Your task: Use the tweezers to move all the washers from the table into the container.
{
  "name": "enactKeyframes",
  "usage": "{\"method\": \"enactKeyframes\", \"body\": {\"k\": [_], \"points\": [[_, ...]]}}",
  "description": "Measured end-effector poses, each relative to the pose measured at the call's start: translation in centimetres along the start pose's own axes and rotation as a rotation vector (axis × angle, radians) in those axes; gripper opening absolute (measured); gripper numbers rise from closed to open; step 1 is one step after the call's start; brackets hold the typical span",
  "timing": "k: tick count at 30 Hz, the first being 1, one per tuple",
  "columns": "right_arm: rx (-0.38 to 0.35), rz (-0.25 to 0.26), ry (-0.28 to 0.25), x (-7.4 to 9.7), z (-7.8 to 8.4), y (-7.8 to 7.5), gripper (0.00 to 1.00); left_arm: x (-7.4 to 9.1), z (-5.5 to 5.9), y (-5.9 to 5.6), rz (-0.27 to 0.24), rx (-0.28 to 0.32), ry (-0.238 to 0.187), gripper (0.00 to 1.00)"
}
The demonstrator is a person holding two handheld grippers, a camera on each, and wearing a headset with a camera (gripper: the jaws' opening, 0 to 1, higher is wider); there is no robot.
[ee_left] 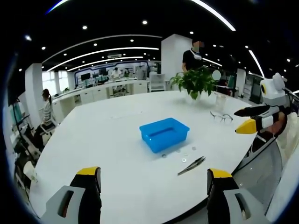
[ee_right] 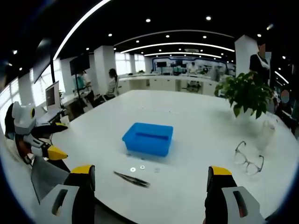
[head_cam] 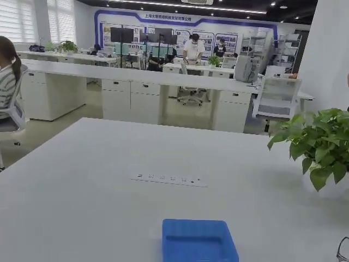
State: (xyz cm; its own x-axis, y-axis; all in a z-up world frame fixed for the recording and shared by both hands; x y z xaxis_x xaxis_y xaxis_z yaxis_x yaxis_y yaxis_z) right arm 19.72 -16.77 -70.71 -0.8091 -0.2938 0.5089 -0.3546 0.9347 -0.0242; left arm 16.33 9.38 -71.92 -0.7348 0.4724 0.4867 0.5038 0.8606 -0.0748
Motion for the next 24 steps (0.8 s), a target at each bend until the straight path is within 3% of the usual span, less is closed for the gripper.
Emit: {"method": "enactKeyframes", "body": {"k": [24], "points": [[0.001,0.008,-0.025,0.52,-0.17,-0.4,0.99,0.41,-0.26,-0.29,-0.013,-0.017,-0.014,0.97]]}}
Point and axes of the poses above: the centre of the closed fingertips' face, and the gripper's own axes: x roughly backward along the fingers, y roughly to its left, z roughly out of its underside, the point moved 4 cm from there along x, roughly backward along the fingers, and after that the axes turned 10 degrees about z, right-handed, at the moved point
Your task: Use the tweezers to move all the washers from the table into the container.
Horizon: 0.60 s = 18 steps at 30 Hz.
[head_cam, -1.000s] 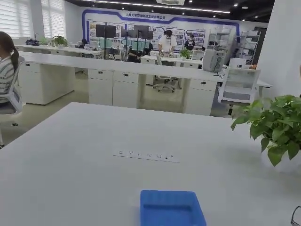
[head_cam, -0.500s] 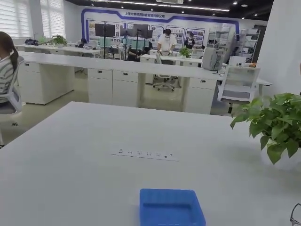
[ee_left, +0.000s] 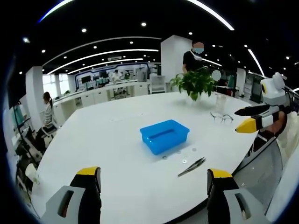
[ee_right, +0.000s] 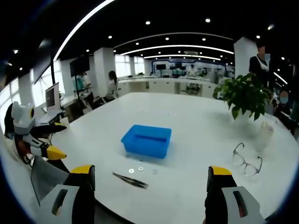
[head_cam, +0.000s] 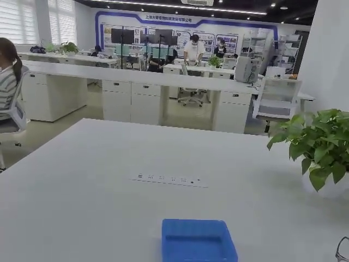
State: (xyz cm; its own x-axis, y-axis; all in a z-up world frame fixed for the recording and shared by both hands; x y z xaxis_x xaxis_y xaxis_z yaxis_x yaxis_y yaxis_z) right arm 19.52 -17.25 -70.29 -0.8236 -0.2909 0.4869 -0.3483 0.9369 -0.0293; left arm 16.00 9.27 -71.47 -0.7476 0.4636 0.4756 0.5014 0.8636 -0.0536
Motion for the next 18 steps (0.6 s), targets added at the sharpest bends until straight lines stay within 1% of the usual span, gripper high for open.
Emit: {"method": "enactKeyframes", "body": {"k": [10,13,18], "points": [[0.007,-0.014,0.001,0.18,0.13,0.19,0.99,0.4,0.12,-0.26,-0.011,0.0,0.001,0.96],[0.02,-0.021,0.01,0.14,0.25,0.26,0.99,0.37,0.16,-0.45,-0.011,-0.006,0.006,0.96],[0.038,-0.034,0.016,0.14,0.22,0.34,0.99,0.33,0.1,-0.82,-0.012,-0.001,0.0,0.96]]}}
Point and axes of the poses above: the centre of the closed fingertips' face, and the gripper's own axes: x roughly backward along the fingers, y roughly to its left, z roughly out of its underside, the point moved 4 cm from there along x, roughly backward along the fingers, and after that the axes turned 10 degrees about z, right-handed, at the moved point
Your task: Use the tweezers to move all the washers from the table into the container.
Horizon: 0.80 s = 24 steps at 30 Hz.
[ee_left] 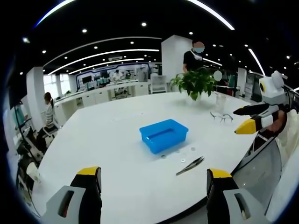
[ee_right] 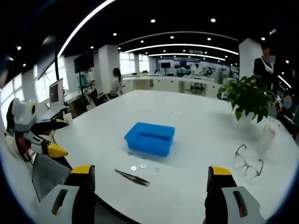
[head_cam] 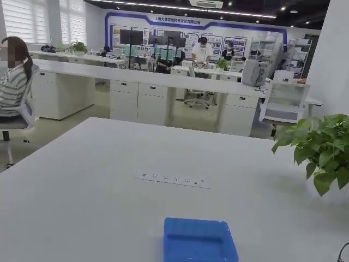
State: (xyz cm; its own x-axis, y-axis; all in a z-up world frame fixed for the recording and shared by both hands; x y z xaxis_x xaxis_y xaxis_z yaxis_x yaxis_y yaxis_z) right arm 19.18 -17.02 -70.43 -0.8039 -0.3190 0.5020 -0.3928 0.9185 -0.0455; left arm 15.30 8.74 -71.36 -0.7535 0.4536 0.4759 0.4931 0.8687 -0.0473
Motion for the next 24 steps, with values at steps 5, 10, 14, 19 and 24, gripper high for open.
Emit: {"method": "enactKeyframes", "body": {"k": [5,10,14,19,24], "points": [[0.017,-0.01,0.005,0.0,0.0,-0.2,0.99,-0.4,0.0,-0.4,-0.001,0.006,0.0,0.95],[0.023,-0.013,0.008,0.0,0.1,-0.7,0.99,-1.0,-0.4,-0.7,0.004,0.0,-0.001,0.95],[0.021,-0.008,0.008,0.0,0.0,-1.2,0.99,-1.3,-0.6,-0.8,0.014,-0.004,-0.002,0.93],[0.01,-0.016,0.018,-0.4,0.4,-1.3,0.99,-1.7,-1.0,-1.3,0.055,-0.022,0.005,0.89],[0.003,-0.021,0.03,-0.7,0.8,-1.1,0.99,-2.7,-1.0,-1.7,0.098,-0.048,0.032,0.84]]}}
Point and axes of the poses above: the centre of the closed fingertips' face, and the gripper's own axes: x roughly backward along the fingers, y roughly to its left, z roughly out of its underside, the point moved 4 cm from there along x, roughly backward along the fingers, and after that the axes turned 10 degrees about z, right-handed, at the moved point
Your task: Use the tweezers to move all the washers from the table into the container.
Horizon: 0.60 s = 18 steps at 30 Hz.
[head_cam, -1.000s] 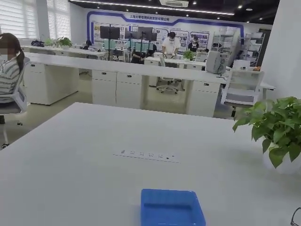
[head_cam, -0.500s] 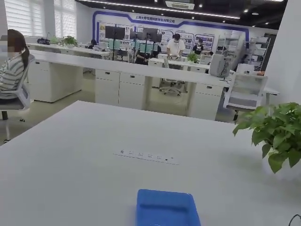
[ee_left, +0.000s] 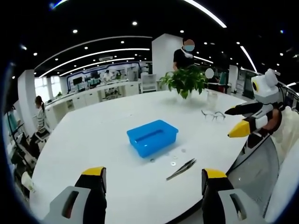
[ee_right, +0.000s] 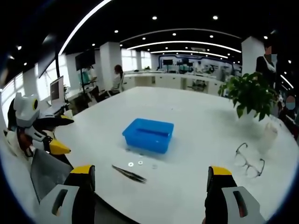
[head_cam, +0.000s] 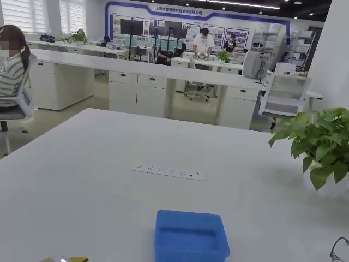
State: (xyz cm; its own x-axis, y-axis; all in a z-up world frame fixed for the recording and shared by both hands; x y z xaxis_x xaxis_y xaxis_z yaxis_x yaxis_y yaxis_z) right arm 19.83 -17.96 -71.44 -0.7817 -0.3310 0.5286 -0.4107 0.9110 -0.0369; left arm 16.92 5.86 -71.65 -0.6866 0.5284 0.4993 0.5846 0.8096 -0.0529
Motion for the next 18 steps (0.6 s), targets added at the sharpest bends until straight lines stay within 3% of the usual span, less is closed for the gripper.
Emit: {"method": "enactKeyframes", "body": {"k": [8,12,18], "points": [[-0.011,0.004,-0.002,-0.7,0.1,0.0,0.96,-2.0,0.3,-0.4,0.092,-0.015,0.049,0.72],[-0.005,-0.003,0.019,-1.4,0.3,-0.1,0.96,-3.0,0.4,-0.5,0.127,-0.033,0.069,0.73],[0.0,-0.015,0.046,-2.4,0.6,-0.1,0.96,-4.8,0.6,-0.2,0.195,-0.072,0.117,0.63]]}}
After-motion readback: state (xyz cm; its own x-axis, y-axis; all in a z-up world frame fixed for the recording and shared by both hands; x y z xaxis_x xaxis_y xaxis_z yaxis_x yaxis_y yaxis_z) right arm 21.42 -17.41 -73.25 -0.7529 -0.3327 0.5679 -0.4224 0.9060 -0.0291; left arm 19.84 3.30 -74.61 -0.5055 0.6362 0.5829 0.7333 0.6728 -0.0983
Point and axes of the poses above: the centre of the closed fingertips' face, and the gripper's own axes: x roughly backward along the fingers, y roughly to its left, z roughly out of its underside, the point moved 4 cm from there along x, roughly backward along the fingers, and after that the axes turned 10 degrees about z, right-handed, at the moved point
